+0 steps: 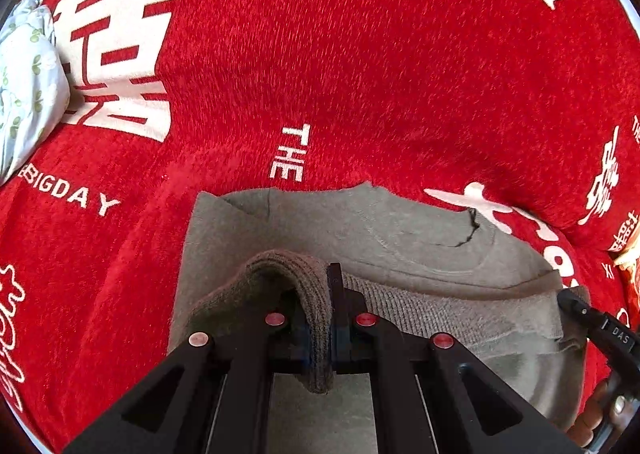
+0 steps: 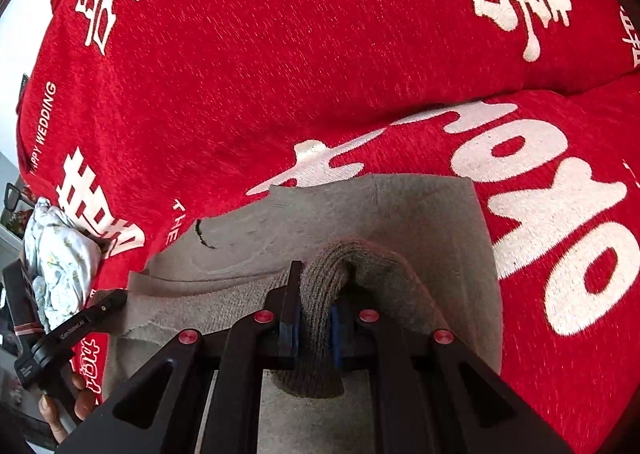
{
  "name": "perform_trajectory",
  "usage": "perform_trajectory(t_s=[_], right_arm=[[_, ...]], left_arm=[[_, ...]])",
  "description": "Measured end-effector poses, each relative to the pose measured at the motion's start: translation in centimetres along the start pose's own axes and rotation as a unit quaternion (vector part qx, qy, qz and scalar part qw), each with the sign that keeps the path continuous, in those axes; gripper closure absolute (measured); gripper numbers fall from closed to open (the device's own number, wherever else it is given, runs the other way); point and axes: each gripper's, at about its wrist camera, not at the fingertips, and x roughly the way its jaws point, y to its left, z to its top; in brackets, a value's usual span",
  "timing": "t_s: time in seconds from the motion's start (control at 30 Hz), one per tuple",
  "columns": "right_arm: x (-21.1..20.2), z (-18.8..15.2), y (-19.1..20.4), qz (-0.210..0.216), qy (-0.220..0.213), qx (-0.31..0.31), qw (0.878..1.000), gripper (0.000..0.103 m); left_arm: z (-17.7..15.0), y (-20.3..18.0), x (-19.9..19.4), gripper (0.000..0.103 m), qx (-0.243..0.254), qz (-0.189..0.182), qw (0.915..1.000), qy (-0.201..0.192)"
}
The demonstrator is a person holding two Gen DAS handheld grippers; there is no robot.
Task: Fold small clothes
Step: 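Lay the folded hem on the collar, holding it with both tools, then open both tools and release the folded sweater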
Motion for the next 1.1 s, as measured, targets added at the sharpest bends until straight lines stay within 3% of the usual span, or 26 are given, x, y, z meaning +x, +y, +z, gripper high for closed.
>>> perform_trajectory(t_s=[0.43,0.57,0.67,0.73,0.77,0.83,0.9,0.97,1.03,1.1], right_arm=[[2.1,1.3,-0.7,-0.004,0.013,0.015,1.000,0.091],[2.4,1.8,-1.5,0.017,0.023,0.044,0.999,0.086],[1.9,2.0,-1.9,0.046,0.017,0.067,0.997,0.074],[1.3,1.7,-1.8,0.062,0.011,0.072,0.995,0.053],[1.0,1.6,-1.7,0.066,0.007,0.072,0.995,0.048],[-0.2,1.2,-1.2,0.056,-0.023,0.064,0.996,0.026],[-1.1,1.2,-0.8,0.050,-0.052,0.054,0.996,0.024],[-1.4,1.3,-0.4,0.039,-0.052,0.044,0.997,0.024],[-1.3,1.2,0.8,0.033,-0.044,0.007,0.998,0.024],[-1.3,1.0,2.1,0.015,-0.045,-0.033,0.998,0.024]], left_arm=[[1.6,-0.1,3.1,0.096,-0.002,0.000,0.9997,0.024],[1.9,0.1,4.2,0.096,0.000,-0.006,0.9984,0.056],[2.1,1.0,4.2,0.096,-0.019,-0.030,0.9968,0.072],[2.3,1.7,4.0,0.096,-0.039,-0.053,0.9947,0.079],[2.4,2.1,4.0,0.096,-0.048,-0.064,0.9932,0.085],[2.7,2.9,3.9,0.096,-0.068,-0.087,0.9895,0.093],[3.0,3.7,3.9,0.096,-0.099,-0.118,0.9827,0.103],[3.1,4.3,3.7,0.096,-0.125,-0.139,0.9765,0.108],[3.1,4.2,3.3,0.096,-0.116,-0.135,0.9785,0.103],[3.0,3.8,2.6,0.096,-0.091,-0.119,0.9859,0.075]])
